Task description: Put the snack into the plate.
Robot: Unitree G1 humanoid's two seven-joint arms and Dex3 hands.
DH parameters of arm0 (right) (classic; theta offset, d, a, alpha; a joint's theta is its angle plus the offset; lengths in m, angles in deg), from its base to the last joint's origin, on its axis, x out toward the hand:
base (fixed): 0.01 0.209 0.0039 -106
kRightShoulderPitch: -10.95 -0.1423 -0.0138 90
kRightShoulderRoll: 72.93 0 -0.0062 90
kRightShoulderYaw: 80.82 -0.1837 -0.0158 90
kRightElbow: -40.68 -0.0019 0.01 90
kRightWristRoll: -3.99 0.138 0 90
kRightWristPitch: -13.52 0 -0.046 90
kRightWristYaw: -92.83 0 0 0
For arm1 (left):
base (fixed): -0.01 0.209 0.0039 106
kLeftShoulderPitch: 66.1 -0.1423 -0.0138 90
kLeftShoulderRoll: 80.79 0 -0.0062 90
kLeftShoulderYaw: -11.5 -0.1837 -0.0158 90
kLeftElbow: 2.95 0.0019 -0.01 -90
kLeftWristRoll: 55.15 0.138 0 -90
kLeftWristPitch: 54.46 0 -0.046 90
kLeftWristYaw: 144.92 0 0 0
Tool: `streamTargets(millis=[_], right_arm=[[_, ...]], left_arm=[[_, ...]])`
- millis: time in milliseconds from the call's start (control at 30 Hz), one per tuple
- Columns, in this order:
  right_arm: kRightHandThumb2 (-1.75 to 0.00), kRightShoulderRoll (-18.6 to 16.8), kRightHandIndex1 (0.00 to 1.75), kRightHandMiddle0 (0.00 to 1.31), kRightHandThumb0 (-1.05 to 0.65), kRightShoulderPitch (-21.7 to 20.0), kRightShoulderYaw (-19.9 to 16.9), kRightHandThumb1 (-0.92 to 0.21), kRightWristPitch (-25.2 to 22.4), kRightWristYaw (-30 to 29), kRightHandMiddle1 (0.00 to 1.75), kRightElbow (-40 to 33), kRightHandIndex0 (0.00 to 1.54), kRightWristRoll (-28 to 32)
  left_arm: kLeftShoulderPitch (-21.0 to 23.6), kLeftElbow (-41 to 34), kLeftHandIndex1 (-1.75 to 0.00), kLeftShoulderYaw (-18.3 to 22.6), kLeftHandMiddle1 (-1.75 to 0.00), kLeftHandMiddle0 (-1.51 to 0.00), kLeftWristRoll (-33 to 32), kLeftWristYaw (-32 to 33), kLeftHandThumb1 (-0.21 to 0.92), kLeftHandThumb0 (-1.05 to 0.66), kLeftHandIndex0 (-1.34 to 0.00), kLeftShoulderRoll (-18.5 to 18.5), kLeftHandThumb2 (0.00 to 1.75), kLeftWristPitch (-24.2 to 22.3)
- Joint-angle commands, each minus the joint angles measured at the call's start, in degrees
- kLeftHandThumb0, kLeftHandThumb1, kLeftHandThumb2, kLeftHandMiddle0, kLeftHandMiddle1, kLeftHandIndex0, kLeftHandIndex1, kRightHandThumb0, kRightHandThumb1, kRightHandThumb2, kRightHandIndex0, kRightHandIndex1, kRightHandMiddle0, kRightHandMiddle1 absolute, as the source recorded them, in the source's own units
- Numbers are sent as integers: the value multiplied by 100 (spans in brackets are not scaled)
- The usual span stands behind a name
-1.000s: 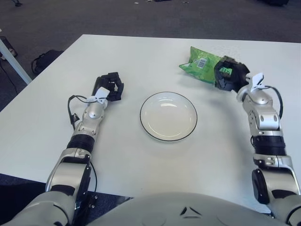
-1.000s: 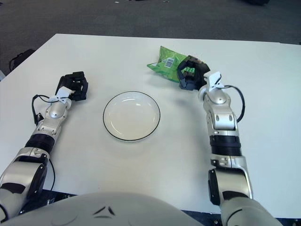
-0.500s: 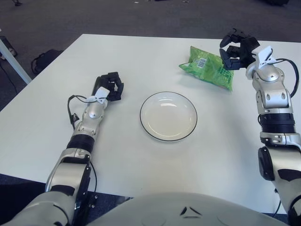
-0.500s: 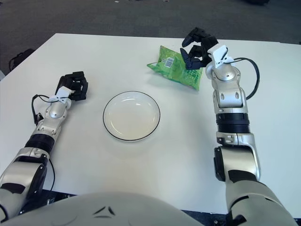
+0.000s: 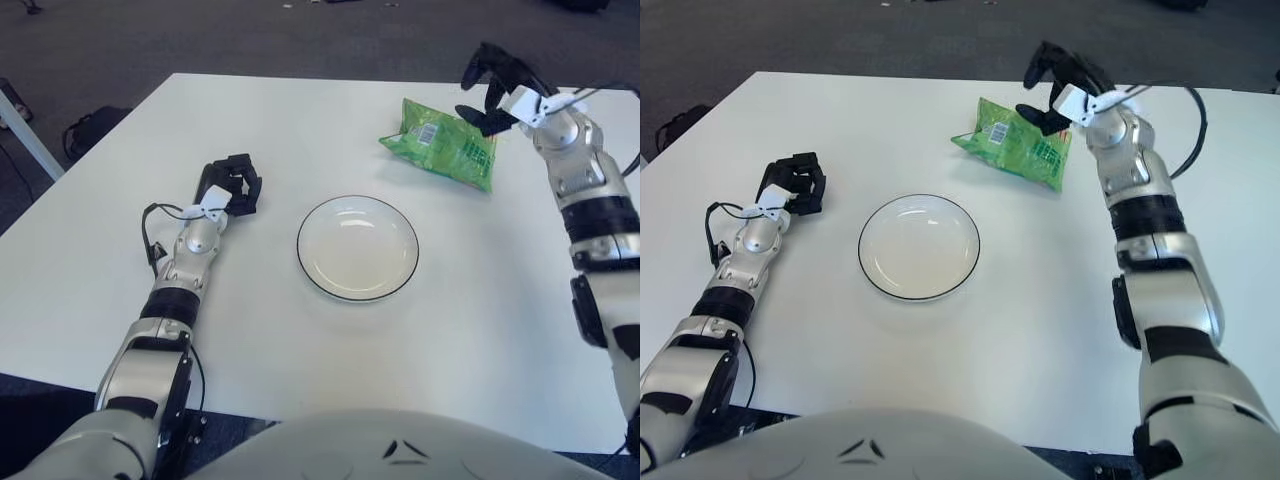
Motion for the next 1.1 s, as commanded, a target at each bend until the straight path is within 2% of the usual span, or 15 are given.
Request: streamTargets(millis=[0,33,133,200,233,267,333,367,433,533,700,900,1067], right_arm=[[-64,163,160,13,-45,-603,442,-82,788,-524,169,1000,34,-609],[-60,167,157,8,-58,-685,532,-85,884,-594,165,1164,32,-708],[-53,135,142,3,-77,-923,748,-90,1109,-807,144,1634,24,-944],[-53,56,134,1,-83,-1110,947,-91,1179,-989,133,1935,19,-1169],[-55,11,121,1,-87,-1194,1039,-91,1197,-1075,121,2069,13,-1269],[-55,-59,116,1,-88,-1289,1152,-91,1181,-1189,117,2226,11,-1388],[-60,-127,86,0,-92,-1398,1275,-92,1188,-1335,97,2427,5,-1497],[-61,-157,82,0,-93,-1438,1350,-92,1172,-1469,94,2511,4,-1574],[-68,-211,46,0,-97,-1498,1473,-92,1129,-1736,74,2648,2,-1701],[-76,-313,18,0,-101,-1586,1603,-92,998,-2075,58,2846,1,-1820],[-83,-505,3,0,-104,-1728,1629,-92,776,-2120,39,3126,0,-1780],[-88,-624,0,0,-105,-1752,1589,-92,701,-1951,27,3221,0,-1678],[-91,-756,0,0,-105,-1605,1559,-92,677,-1746,18,3220,0,-1581]], left_arm=[[-695,347,-175,-176,-175,-137,67,-140,58,-50,-110,-209,105,-240],[-704,331,-175,-182,-175,-137,77,-136,58,-50,-111,-205,105,-239],[-728,286,-175,-193,-175,-137,90,-133,59,-50,-111,-199,105,-244],[-752,235,-175,-211,-175,-137,125,-112,59,-50,-111,-187,105,-255],[-761,212,-175,-221,-175,-137,145,-99,59,-50,-111,-182,105,-262],[-772,182,-175,-233,-175,-137,169,-89,59,-50,-111,-174,105,-276],[-794,133,-175,-243,-175,-137,189,-83,59,-50,-112,-169,105,-300],[-803,115,-175,-249,-175,-137,198,-85,59,-50,-112,-163,105,-314],[-819,92,-175,-257,-175,-137,202,-93,59,-50,-112,-154,105,-330],[-840,60,-175,-254,-175,-137,181,-121,59,-50,-111,-154,105,-350],[-868,10,-175,-243,-175,-137,151,-129,59,-50,-111,-174,105,-381],[-888,-30,-175,-234,-175,-137,135,-128,59,-50,-111,-187,105,-405],[-910,-42,-175,-214,-175,-137,97,-135,58,-50,-110,-198,105,-363]])
